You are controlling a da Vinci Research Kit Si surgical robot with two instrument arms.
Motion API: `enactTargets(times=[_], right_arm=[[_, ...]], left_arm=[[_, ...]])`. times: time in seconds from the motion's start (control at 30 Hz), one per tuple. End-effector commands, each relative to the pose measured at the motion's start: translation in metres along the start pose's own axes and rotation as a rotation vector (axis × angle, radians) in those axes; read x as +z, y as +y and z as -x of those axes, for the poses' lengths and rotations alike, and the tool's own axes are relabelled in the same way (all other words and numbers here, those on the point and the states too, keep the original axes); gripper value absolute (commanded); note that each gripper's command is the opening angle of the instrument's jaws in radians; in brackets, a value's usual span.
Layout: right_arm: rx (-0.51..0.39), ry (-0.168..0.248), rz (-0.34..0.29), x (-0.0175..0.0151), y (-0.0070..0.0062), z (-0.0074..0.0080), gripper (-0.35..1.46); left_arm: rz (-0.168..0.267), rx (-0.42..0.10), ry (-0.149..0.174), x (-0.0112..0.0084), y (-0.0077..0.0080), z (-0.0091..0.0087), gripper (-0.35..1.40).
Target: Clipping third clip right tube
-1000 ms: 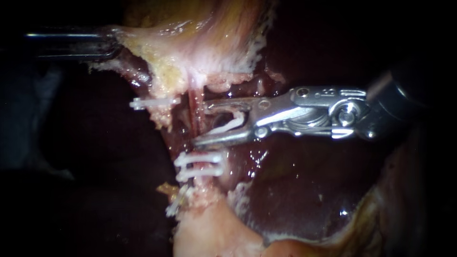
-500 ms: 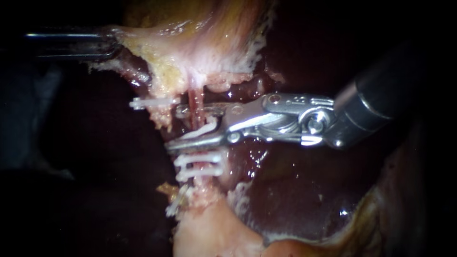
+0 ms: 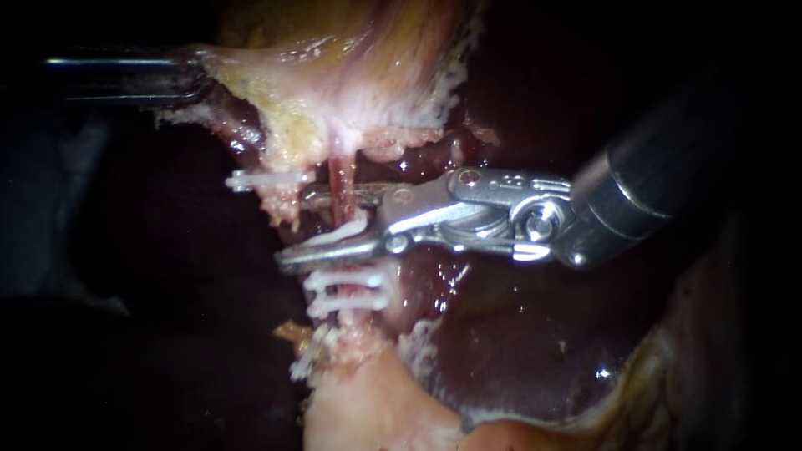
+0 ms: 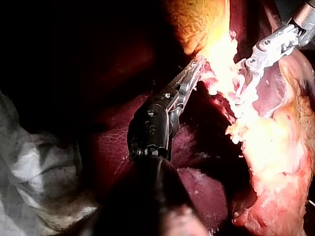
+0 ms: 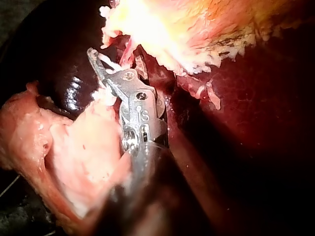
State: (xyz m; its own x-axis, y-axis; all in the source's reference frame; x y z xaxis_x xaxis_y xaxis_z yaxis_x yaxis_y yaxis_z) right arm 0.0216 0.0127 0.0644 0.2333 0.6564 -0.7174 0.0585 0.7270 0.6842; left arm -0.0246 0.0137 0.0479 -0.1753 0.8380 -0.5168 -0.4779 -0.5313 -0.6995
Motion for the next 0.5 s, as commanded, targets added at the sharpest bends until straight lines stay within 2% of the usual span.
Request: enactTargets(times=[0.03,0.13,0.37,0.5], right_arm=[[0.001,0.008,-0.008,-0.0002,-0.0003,-0.0004,0.5],[0.004,0.023,-0.032,-0.0006,-0.0012,-0.0014,0.5],[0.031,0.07,-0.131,-0.0014,-0.0044,-0.0042,0.48],[0.04,0.087,-0.176,-0.0013,-0.0059,-0.0052,0.47]], left_arm=[[0.0,0.0,0.0,0.0,0.0,0.0,-0.35],[0.0,0.0,0.0,0.0,0.0,0.0,-0.35],[0.0,0.0,0.0,0.0,0.0,0.0,-0.35],[0.0,0.0,0.0,0.0,0.0,0.0,-0.35]])
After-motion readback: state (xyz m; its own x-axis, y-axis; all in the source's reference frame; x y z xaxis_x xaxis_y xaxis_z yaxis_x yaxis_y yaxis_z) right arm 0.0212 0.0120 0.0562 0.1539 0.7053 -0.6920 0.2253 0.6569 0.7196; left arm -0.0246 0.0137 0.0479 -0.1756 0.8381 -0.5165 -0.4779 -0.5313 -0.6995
